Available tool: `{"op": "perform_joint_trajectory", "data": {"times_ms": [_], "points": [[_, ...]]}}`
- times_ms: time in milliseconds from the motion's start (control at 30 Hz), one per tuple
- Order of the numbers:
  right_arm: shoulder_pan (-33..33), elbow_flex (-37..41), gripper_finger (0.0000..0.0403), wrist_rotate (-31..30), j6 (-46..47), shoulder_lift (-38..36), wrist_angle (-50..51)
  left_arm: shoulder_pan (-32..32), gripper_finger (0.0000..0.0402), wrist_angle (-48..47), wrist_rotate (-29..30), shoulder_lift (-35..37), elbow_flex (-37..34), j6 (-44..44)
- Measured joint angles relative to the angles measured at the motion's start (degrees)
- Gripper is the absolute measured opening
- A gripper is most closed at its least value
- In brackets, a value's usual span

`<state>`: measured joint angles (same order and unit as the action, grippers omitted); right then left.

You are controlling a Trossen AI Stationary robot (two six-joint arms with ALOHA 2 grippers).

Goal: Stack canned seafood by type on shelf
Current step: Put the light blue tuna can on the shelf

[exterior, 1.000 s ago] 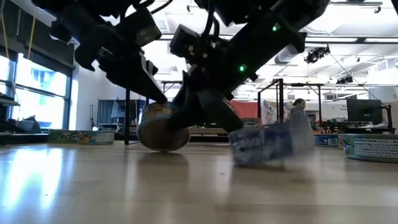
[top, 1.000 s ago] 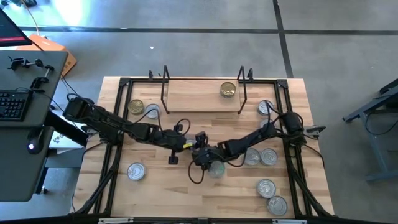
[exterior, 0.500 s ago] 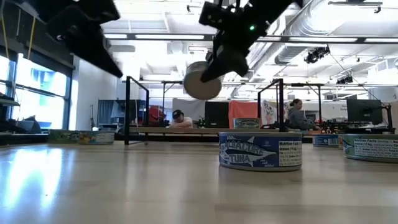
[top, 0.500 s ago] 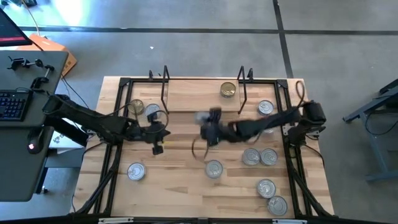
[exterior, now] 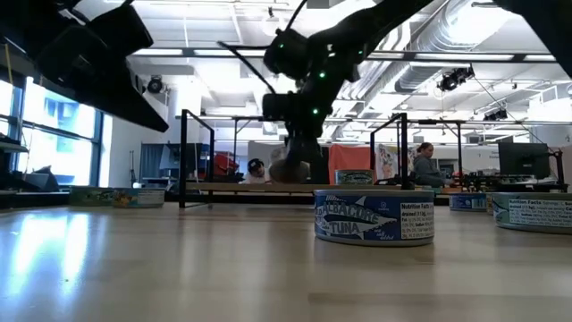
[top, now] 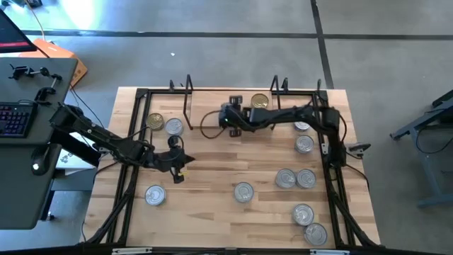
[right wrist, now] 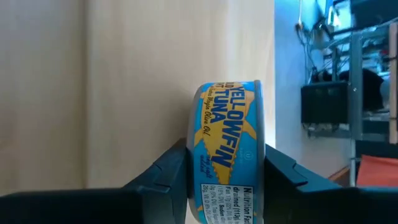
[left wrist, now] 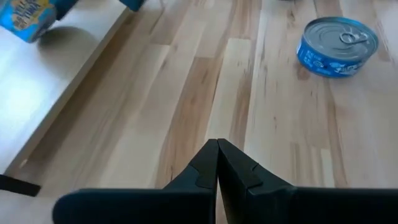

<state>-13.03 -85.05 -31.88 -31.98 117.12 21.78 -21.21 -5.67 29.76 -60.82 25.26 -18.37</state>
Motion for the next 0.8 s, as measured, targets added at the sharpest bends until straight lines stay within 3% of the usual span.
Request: {"op": "perform_joint_trajectory", "data": {"times_ms": [267, 500, 633, 800], "points": [[-2.0, -3.4, 0.0195, 2.1, -0.3, 0.9, 5.1, 0.0, 0.0, 0.2, 0.0, 0.0, 0.0, 0.0], [-2.9, -10.4, 0.0207, 12.5, 1.8, 0.4, 16.3, 0.0, 0.0, 0.1, 0.0, 0.0, 0.0, 0.0], [-5.7, -13.7, 0.0185, 19.2, 8.3, 0.4, 18.8, 0.0, 0.0, 0.1, 0.0, 0.0, 0.0, 0.0], [-11.2, -13.6, 0.0107, 24.1, 15.3, 1.0, 18.0, 0.0, 0.0, 0.1, 0.0, 0.0, 0.0, 0.0]]}}
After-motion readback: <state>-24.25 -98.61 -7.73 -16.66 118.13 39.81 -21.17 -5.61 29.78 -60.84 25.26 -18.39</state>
